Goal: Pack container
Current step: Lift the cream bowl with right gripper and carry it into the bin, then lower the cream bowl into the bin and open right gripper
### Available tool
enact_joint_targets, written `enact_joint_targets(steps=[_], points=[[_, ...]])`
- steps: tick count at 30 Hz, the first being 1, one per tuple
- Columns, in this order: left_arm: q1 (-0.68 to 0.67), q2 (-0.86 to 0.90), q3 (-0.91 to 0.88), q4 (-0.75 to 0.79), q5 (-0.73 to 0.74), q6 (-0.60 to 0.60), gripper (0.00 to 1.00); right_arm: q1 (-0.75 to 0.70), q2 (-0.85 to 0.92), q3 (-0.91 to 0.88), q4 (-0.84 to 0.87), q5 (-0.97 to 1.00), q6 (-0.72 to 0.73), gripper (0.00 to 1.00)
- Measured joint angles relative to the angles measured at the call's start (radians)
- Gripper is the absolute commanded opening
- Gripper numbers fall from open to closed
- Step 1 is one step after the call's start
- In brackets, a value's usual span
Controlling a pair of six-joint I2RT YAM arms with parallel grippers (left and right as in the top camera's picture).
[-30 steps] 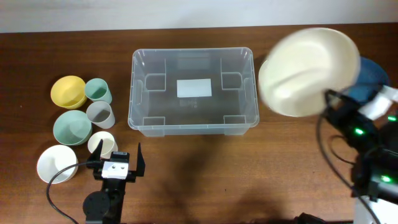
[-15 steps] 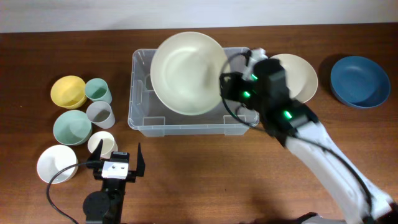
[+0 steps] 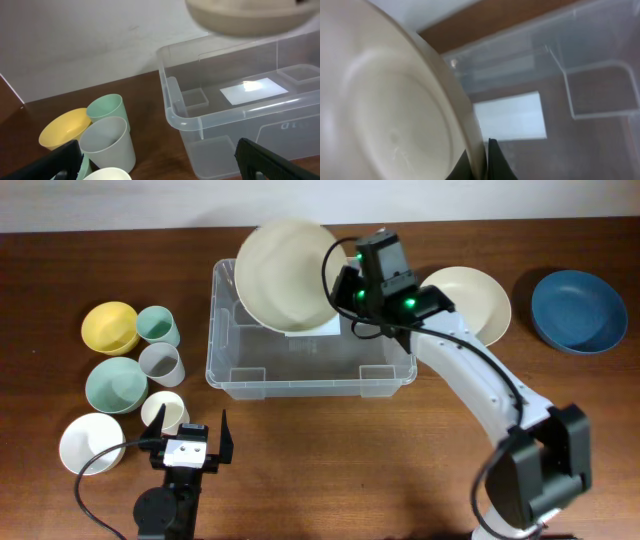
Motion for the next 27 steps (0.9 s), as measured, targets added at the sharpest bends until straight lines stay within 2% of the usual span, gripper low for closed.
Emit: enact_joint_targets(steps=[27], points=[[0.0,0.0,0.0,0.0,0.0,0.0,1.0,0.084,0.19,0.0,-0.025,-0.061,0.062,0.04]])
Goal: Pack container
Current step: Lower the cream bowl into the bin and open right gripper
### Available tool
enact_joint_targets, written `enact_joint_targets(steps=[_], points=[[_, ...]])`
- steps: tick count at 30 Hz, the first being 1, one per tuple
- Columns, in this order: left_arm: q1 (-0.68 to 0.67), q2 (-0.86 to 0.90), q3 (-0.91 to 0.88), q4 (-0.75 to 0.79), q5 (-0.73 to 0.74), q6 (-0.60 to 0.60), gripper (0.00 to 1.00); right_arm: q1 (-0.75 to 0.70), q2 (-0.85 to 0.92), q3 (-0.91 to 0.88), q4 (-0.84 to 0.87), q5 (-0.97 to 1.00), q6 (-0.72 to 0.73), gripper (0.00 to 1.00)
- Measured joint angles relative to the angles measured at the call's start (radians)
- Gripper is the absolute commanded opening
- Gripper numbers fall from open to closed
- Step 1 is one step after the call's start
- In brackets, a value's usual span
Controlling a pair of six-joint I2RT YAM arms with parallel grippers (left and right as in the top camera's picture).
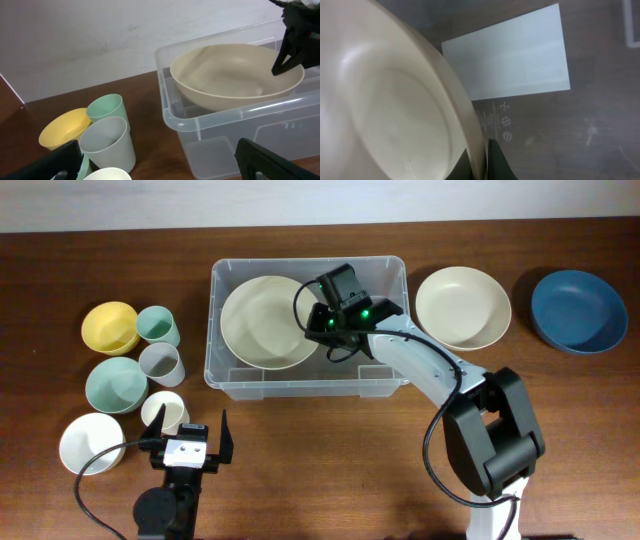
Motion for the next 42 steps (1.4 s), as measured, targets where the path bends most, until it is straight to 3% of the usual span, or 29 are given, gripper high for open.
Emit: enact_joint_targets(steps=[7,14,20,24,31,36,42], points=[[0.0,0.0,0.0,0.0,0.0,0.0,1.0,0.003,0.008,0.0,-0.013,0.0,0.008,0.05],[0.0,0.0,0.0,0.0,0.0,0.0,1.0,0.003,0.011,0.0,-0.024,0.0,0.016,0.2],[0.0,0.0,0.0,0.0,0.0,0.0,1.0,0.003,0.011,0.0,-0.032,-0.009,0.014,0.42],[0.0,0.0,0.0,0.0,0.0,0.0,1.0,0.003,0.011,0.0,-0.03,-0.016,0.006,0.66],[0.0,0.0,0.0,0.0,0.0,0.0,1.0,0.003,0.013,0.052,-0.051,-0.023,-0.132,0.85],[0.0,0.0,0.0,0.0,0.0,0.0,1.0,-0.007,0.012,0.225,-0.24,0.033,-0.222,0.99],[0.0,0.0,0.0,0.0,0.0,0.0,1.0,-0.148,-0.011,0.581,-0.57,0.188,-0.25,0.99]])
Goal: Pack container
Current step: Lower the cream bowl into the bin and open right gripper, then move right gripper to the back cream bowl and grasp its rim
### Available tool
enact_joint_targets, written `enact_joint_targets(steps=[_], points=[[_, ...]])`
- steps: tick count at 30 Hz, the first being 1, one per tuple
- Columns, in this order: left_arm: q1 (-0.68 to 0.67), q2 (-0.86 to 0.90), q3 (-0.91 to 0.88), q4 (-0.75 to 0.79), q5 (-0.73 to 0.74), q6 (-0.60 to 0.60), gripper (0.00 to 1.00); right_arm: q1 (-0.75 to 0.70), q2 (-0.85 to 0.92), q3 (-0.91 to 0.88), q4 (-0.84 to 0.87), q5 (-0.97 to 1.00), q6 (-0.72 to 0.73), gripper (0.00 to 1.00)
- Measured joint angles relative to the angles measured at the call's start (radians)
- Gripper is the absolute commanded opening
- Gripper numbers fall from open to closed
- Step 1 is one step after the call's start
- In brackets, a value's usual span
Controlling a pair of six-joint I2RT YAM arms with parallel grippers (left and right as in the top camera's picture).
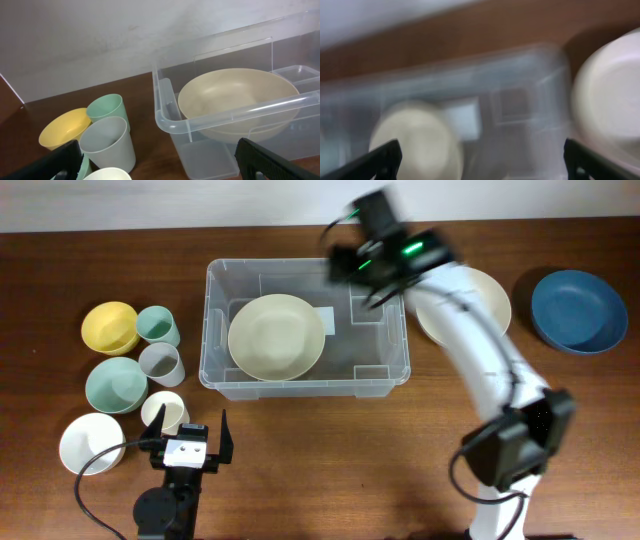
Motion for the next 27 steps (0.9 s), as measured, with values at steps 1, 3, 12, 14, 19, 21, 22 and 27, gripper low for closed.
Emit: enact_joint_targets(steps=[1,3,12,14,19,21,22,27], points=[[0.0,0.0,0.0,0.0,0.0,0.0,1.0,-0.052,-0.013,0.052,-0.045,0.017,0.009,0.99],[0.0,0.0,0.0,0.0,0.0,0.0,1.0,-0.167,-0.04,0.122,-0.122,0.035,0.049,0.99],[0.0,0.0,0.0,0.0,0.0,0.0,1.0,-0.525,-0.061,0.005,-0.198,-0.098,0.151,0.98],[0.0,0.0,0.0,0.0,0.0,0.0,1.0,-0.539,-0.053,-0.088,-0.148,-0.132,0.165,0.98],[0.0,0.0,0.0,0.0,0.0,0.0,1.0,-0.54,-0.024,-0.282,-0.048,-0.176,0.219,0.98],[0.0,0.0,0.0,0.0,0.0,0.0,1.0,-0.54,-0.021,-0.341,-0.003,-0.184,0.232,0.98],[0.0,0.0,0.0,0.0,0.0,0.0,1.0,-0.54,-0.021,-0.367,0.018,-0.187,0.239,0.98],[0.0,0.0,0.0,0.0,0.0,0.0,1.0,-0.54,-0.021,-0.502,0.132,-0.189,0.275,0.98]])
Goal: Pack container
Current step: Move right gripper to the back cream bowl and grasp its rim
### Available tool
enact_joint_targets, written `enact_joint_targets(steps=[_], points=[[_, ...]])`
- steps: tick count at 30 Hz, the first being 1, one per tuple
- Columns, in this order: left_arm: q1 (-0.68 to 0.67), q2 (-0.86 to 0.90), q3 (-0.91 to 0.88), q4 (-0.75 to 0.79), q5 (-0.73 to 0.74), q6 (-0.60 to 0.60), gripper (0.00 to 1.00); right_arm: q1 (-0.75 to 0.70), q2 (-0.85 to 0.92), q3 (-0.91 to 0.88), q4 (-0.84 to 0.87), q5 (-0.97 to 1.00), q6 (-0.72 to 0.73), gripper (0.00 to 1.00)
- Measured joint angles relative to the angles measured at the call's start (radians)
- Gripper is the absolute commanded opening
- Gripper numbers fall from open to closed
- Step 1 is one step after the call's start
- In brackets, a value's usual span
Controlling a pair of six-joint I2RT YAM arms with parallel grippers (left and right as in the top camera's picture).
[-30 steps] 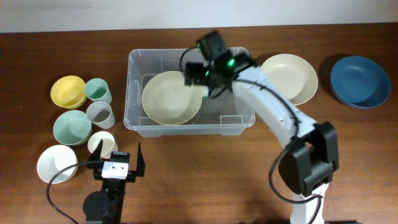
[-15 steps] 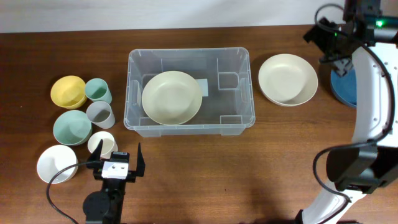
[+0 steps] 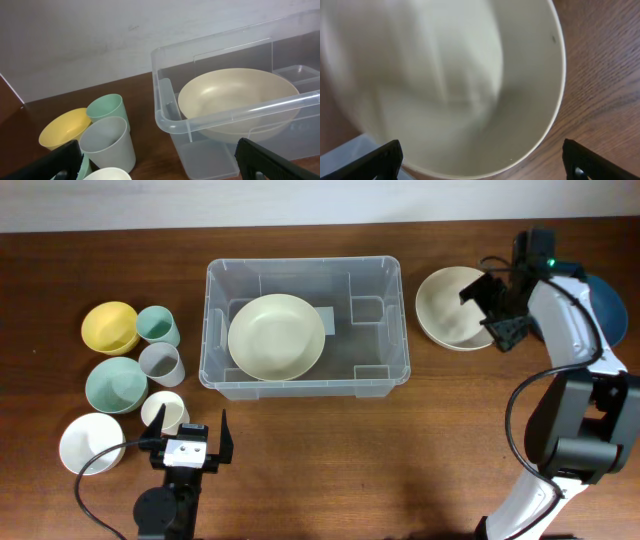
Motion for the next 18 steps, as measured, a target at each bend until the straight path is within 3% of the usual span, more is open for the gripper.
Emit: enact_joint_targets(steps=[8,13,18], points=[[0.0,0.0,0.0,0.0,0.0,0.0,1.0,0.0,0.0,-0.122,0.091,0.0,0.054,0.96],[0.0,0.0,0.0,0.0,0.0,0.0,1.0,0.0,0.0,-0.173,0.171,0.0,0.064,0.76],[0.0,0.0,0.0,0.0,0.0,0.0,1.0,0.0,0.0,-0.217,0.226,0.0,0.072,0.65]])
